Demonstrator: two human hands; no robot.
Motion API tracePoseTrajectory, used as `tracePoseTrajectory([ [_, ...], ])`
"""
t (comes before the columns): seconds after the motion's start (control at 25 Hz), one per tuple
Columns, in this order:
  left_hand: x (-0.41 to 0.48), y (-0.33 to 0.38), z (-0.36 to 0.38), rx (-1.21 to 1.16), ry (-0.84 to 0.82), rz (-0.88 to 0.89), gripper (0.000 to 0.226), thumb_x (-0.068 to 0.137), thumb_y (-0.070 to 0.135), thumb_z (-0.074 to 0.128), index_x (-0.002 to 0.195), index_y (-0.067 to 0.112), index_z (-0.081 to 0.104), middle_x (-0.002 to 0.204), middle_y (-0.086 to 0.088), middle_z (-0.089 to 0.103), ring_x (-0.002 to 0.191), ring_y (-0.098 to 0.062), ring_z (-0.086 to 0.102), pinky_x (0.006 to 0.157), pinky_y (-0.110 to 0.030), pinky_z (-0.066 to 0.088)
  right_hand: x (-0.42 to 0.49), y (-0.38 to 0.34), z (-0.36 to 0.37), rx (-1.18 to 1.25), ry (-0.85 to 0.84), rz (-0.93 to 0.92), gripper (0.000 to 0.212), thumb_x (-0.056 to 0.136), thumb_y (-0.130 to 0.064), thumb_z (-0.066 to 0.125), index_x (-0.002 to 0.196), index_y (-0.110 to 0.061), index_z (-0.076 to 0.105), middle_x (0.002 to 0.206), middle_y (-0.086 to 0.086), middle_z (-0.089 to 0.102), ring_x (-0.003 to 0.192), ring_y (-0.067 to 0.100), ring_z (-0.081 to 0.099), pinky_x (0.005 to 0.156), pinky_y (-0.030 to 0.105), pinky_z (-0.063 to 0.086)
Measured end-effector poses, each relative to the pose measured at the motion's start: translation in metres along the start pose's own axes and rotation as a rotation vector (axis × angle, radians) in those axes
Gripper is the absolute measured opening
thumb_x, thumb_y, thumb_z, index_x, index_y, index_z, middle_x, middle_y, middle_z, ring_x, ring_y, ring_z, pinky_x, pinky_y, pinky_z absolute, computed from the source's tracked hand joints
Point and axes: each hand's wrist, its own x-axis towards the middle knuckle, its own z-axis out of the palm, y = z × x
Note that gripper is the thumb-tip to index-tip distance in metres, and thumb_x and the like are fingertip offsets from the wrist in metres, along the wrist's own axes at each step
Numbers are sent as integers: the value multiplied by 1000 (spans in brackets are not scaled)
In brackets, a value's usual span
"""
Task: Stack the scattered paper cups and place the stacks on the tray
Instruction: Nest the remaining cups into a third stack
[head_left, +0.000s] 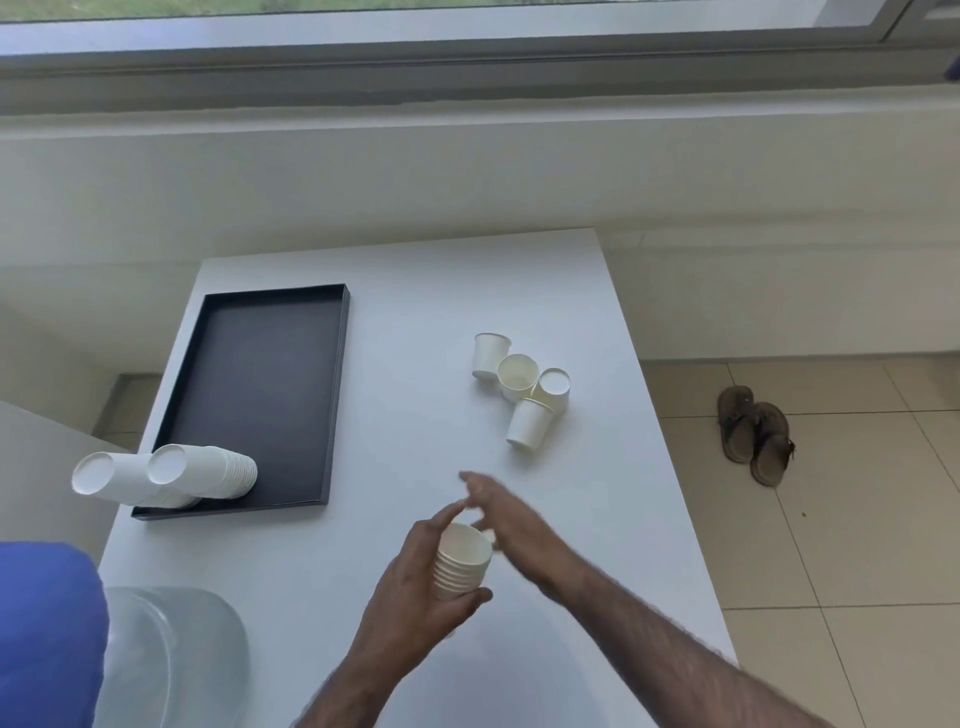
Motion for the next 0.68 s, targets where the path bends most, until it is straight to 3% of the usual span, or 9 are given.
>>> tracePoseTrajectory([
  [0.12,3,-3,-6,-117,144,-91,85,60,58,88,136,57,51,132,32,58,125,2,53,99,-29,48,49,5,-21,-138,573,54,53,94,-52,63,131,-15,57,121,4,65,116,25,63,95,39,51],
  [0.2,7,-6,-13,-255,203,-155,84,53,61,90,130,54,58,125,24,68,116,-3,64,91,-25,54,83,8,-34,-296,736,209,67,90,-54,68,135,-8,50,129,13,58,123,34,55,95,45,49],
  [0.28,8,-10,-21,-401,226,-197,85,51,58,94,128,57,59,118,21,72,105,-6,72,79,-20,58,111,11,-42,-405,785,341,76,83,-61,72,132,-7,49,130,13,55,125,35,52,91,47,49],
  [0.44,1,-19,-38,-516,217,-251,95,51,55,97,137,59,56,118,31,67,105,-3,72,79,-22,58,144,24,-48,-480,788,440,75,78,-63,75,125,-8,55,129,12,53,124,32,50,91,44,46],
  [0.6,-3,-23,-50,-618,253,-321,84,56,52,94,134,53,62,120,18,74,105,-7,74,78,-29,62,134,44,-53,-439,782,428,56,80,-45,75,120,-9,57,125,13,54,118,34,52,90,43,46],
  [0.68,2,-22,-56,-686,294,-336,81,60,48,93,136,43,65,122,10,76,108,-11,74,76,-28,64,107,57,-49,-329,729,317,52,79,-36,77,118,-11,53,119,12,57,108,33,60,83,42,52],
])
